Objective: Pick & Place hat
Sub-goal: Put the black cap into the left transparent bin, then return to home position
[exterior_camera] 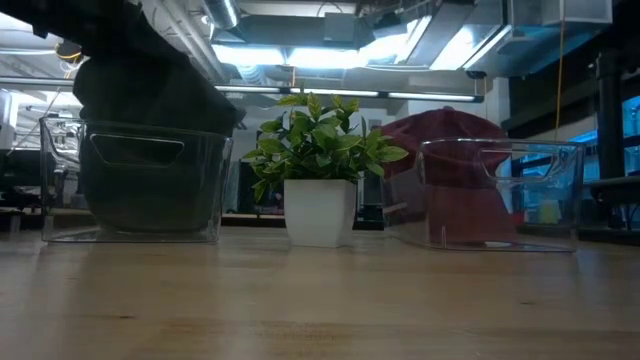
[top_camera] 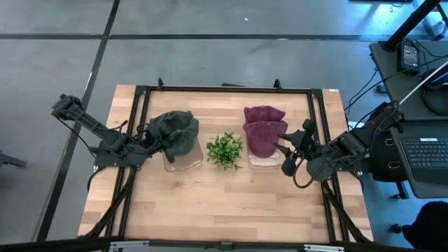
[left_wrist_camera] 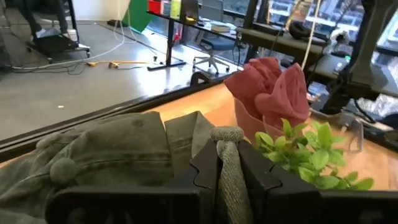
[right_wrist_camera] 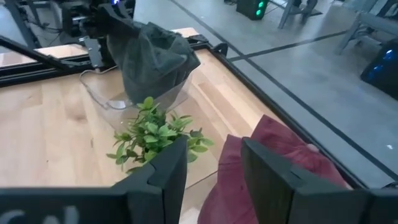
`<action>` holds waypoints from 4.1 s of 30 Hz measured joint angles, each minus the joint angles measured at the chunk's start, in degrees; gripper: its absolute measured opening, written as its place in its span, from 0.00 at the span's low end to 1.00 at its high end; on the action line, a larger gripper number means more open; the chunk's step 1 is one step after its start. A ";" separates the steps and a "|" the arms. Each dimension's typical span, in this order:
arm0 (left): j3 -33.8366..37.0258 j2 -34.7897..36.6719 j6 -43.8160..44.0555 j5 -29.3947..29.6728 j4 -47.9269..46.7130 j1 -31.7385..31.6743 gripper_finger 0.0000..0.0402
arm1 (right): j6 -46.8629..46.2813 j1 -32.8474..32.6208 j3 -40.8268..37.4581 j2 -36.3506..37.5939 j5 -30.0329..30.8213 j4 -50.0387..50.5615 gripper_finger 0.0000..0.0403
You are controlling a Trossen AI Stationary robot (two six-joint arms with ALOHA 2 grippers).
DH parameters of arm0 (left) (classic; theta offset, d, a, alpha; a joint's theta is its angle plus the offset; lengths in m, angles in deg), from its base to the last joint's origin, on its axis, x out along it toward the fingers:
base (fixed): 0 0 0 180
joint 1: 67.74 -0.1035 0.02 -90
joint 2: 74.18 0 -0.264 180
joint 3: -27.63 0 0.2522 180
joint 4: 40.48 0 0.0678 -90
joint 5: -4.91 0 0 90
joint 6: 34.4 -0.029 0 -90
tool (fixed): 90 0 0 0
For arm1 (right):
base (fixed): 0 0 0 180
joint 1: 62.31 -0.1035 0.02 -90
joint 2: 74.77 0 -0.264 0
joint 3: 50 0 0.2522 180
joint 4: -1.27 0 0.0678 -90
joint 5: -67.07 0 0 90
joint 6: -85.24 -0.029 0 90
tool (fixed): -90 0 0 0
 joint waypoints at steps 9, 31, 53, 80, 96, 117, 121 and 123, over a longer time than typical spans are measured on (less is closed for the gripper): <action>0.13 -0.01 5.56 3.99 -1.32 0.04 0.14 | 0.21 0.26 -0.01 0.00 0.93 0.02 0.37; 0.13 -0.01 14.76 5.54 -3.02 -0.02 0.19 | -0.01 0.29 -0.01 0.00 0.02 0.45 0.37; 0.11 14.95 5.50 -3.48 -4.30 -9.53 0.42 | -2.88 6.52 -0.01 7.21 -17.90 3.46 0.37; 7.21 33.17 -9.67 -50.13 -4.32 -37.23 0.43 | 26.03 25.03 -57.23 52.16 -51.87 -59.95 0.37; 15.19 42.70 -14.04 -52.17 -4.19 -34.84 0.43 | 27.27 25.03 -69.16 65.33 -48.98 -61.19 0.37; 15.56 42.54 -14.14 -50.29 -10.21 -34.84 0.42 | 29.91 25.09 -71.31 64.39 -47.95 -56.22 0.37; 15.56 42.54 -14.12 -50.31 -10.21 -34.84 0.42 | 30.02 25.09 -71.31 64.39 -47.96 -56.24 0.37; 15.56 42.54 -14.14 -50.32 -10.21 -34.84 0.42 | 29.98 25.09 -71.31 64.39 -47.96 -56.24 0.37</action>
